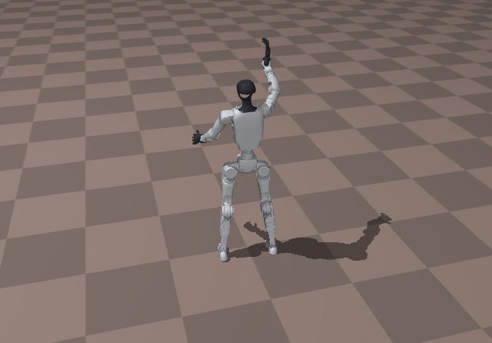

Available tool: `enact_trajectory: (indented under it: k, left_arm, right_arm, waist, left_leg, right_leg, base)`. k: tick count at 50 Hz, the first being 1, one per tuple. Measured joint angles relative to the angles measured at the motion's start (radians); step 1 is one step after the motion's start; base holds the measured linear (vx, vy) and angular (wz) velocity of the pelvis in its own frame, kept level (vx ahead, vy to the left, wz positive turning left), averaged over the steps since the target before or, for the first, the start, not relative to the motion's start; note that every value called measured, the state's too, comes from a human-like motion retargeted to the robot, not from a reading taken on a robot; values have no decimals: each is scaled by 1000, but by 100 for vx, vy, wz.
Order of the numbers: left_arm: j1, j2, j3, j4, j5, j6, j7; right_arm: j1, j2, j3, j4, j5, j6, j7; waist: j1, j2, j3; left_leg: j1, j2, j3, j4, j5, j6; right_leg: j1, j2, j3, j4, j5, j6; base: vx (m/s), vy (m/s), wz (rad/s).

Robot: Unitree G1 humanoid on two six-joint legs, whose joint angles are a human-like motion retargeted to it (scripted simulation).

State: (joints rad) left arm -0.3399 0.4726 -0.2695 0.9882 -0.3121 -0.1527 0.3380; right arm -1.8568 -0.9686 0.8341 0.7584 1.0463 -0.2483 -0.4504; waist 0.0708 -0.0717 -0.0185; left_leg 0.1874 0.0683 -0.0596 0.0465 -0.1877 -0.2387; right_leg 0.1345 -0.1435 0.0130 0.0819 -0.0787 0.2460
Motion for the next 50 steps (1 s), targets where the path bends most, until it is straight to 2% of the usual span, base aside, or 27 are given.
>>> enact_trajectory:
  k: [2,5,10,17,22,25,30,35,39,45,50]
  left_arm:
    - [-12,5,-37,-11,16,-5,-7]
    - [60,-9,-21,6,31,-4,-15]
    - [367,-82,156,108,-3,11,-36]
    - [884,-221,393,275,-54,43,-148]
    - [1151,-288,482,335,-43,55,-207]
    - [1172,-295,493,325,-50,55,-199]
    - [956,-248,441,260,-79,52,-156]
    - [601,-179,316,219,-21,64,-103]
    - [342,-113,166,128,60,69,-80]
    - [100,54,-37,-210,138,40,-135]
    - [-8,214,-103,-525,88,19,-199]
  right_arm:
    - [-34,-21,2,11,30,-7,2]
    - [-155,-68,37,34,63,-19,-4]
    - [-542,-108,157,135,81,-33,-43]
    - [-1164,-41,352,328,101,-26,14]
    - [-1232,-16,367,317,93,-82,52]
    - [-1232,-16,367,309,88,-91,50]
    - [-1232,-12,392,333,107,-56,47]
    - [-999,-51,388,226,43,-58,4]
    - [-642,-134,346,-31,-146,-50,-69]
    - [-63,-227,230,-460,-479,19,-60]
    - [541,-249,-20,-791,-749,102,37]
  waist:
    - [6,-8,-4]
    - [11,-21,-10]
    - [14,-35,-16]
    - [39,-52,-37]
    - [43,-61,-93]
    - [42,-63,-98]
    - [55,-49,-46]
    - [58,-14,-2]
    - [41,9,16]
    - [8,37,34]
    - [-13,42,57]
  left_leg:
    - [0,0,-3,1,-1,-1]
    - [-1,0,-3,0,-3,-5]
    - [-4,10,11,-5,-5,-16]
    - [-20,26,42,-19,-1,-23]
    - [-37,31,53,-15,-3,-23]
    - [-38,31,52,-26,5,-23]
    - [-41,28,42,-24,7,-23]
    - [-27,23,25,-18,4,-23]
    - [-10,11,12,-14,2,-12]
    - [9,-3,1,-10,-1,2]
    - [22,-10,-3,-6,-2,8]
  right_leg:
    - [2,0,-3,0,0,3]
    - [3,-1,-5,-2,-1,10]
    - [-8,9,3,-5,1,16]
    - [-46,33,24,-6,8,16]
    - [-68,46,32,-5,14,16]
    - [-72,47,30,-9,18,16]
    - [-68,39,24,-11,18,16]
    - [-43,26,15,-12,13,16]
    - [-19,11,7,-10,7,16]
    - [4,-3,2,-3,0,16]
    - [17,-9,1,5,-7,16]
  base:
    - [0,0,0]
    - [0,0,0]
    - [3,-1,-9]
    - [5,-2,-17]
    - [1,-1,-2]
    - [0,0,0]
    - [-2,1,5]
    - [-7,2,14]
    - [-6,3,13]
    - [0,0,0]
    - [0,0,0]
